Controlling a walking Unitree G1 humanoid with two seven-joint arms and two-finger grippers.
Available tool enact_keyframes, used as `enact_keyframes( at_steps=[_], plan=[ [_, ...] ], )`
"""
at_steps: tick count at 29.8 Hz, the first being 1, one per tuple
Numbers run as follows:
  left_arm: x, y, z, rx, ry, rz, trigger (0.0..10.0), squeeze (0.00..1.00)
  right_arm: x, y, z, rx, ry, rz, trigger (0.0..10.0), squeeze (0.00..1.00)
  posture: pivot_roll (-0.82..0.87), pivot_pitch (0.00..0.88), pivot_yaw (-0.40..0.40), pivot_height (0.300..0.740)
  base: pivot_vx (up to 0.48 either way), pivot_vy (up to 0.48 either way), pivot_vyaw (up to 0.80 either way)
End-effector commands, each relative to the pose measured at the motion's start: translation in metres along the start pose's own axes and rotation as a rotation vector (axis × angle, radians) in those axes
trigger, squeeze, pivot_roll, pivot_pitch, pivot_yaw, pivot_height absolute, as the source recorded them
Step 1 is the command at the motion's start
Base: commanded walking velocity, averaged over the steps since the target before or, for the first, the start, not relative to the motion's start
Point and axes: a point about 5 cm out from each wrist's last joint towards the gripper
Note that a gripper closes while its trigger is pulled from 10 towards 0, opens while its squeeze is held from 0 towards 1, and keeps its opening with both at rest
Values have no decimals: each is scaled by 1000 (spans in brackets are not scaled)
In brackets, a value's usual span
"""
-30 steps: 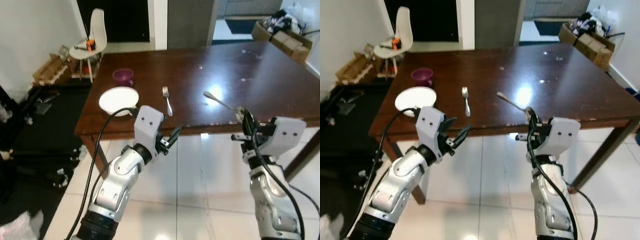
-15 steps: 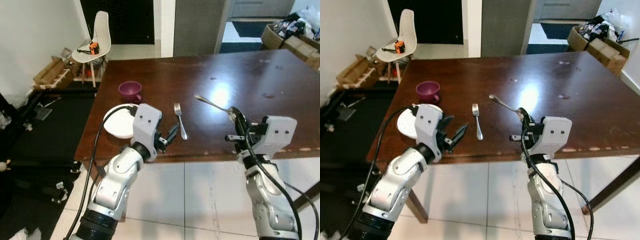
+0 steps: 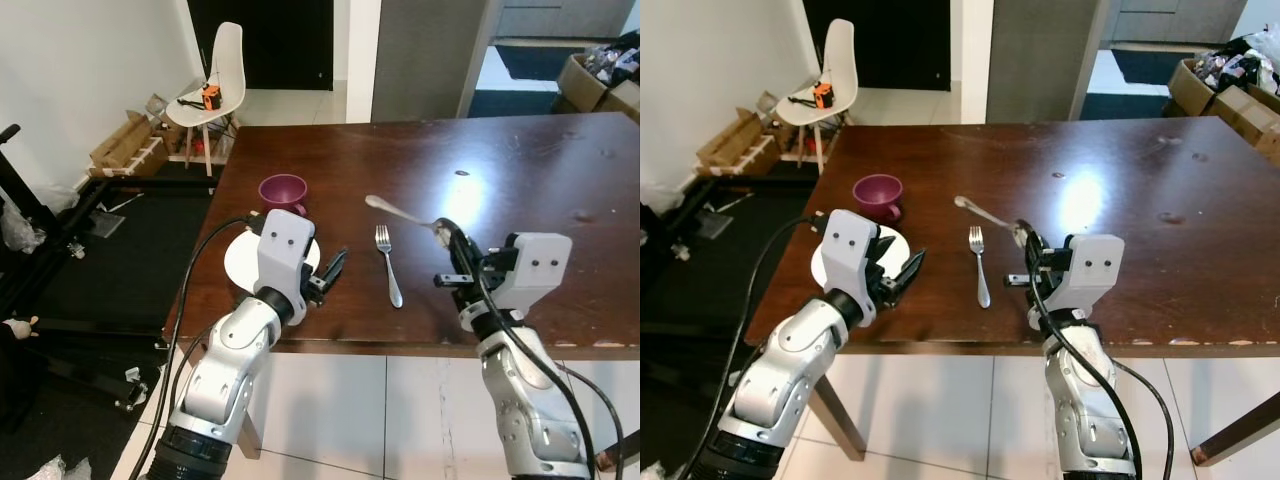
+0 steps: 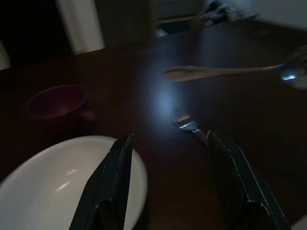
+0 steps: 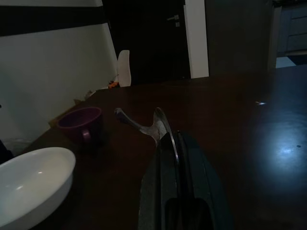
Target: Setting the table
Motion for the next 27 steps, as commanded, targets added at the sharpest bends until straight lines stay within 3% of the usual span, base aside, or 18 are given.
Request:
enact_keyframes(
  at_steps=[1, 5, 6, 11, 12, 13, 14, 16, 27],
  plan=[
    [5, -3, -1, 25, 53, 13, 10000, 0, 1, -4, -1, 15, 2, 15, 10000, 0, -119, 0, 141, 740, 0, 0, 0],
    [18, -9, -4, 68, 153, 18, 10000, 0, -1, -10, -1, 33, -9, 28, 10000, 0, -113, 0, 143, 740, 0, 0, 0],
    [36, -14, -10, 98, 217, 23, 10000, 0, -5, -15, 0, 46, -28, 22, 10000, 0, -95, 0, 146, 740, 0, 0, 0],
    [66, -17, -21, 123, 292, 64, 10000, 0, -6, -19, 7, 61, -3, 5, 10000, 0, -71, 14, 145, 740, 0, 0, 0],
    [66, -17, -21, 123, 292, 64, 10000, 0, -6, -19, 7, 61, -3, 5, 10000, 0, -71, 14, 145, 740, 0, 0, 0],
    [81, -15, -26, 131, 320, 92, 10000, 0, -5, -19, 13, 70, 31, -25, 10000, 0, -61, 23, 143, 740, 0, 0, 0],
    [81, -15, -26, 131, 320, 92, 10000, 0, -5, -19, 13, 70, 31, -25, 10000, 0, -61, 23, 143, 740, 0, 0, 0],
    [98, -9, -30, 126, 342, 129, 10000, 0, -13, -18, 21, 68, 18, -70, 10000, 0, -24, 39, 142, 740, 0, 0, 0],
    [117, 8, -34, 109, 360, 166, 10000, 0, -36, -24, 31, 83, -80, -73, 10000, 0, 28, 76, 171, 740, 0, 0, 0]
  ],
)
Point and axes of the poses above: a point about 5 cm out from each wrist's last joint towards the gripper, its own z axis pointing out of the wrist towards the gripper, its own y axis along the axis of the wrist's last joint, x = y × z, and after that the axes turned 1 degree about z, right-handed
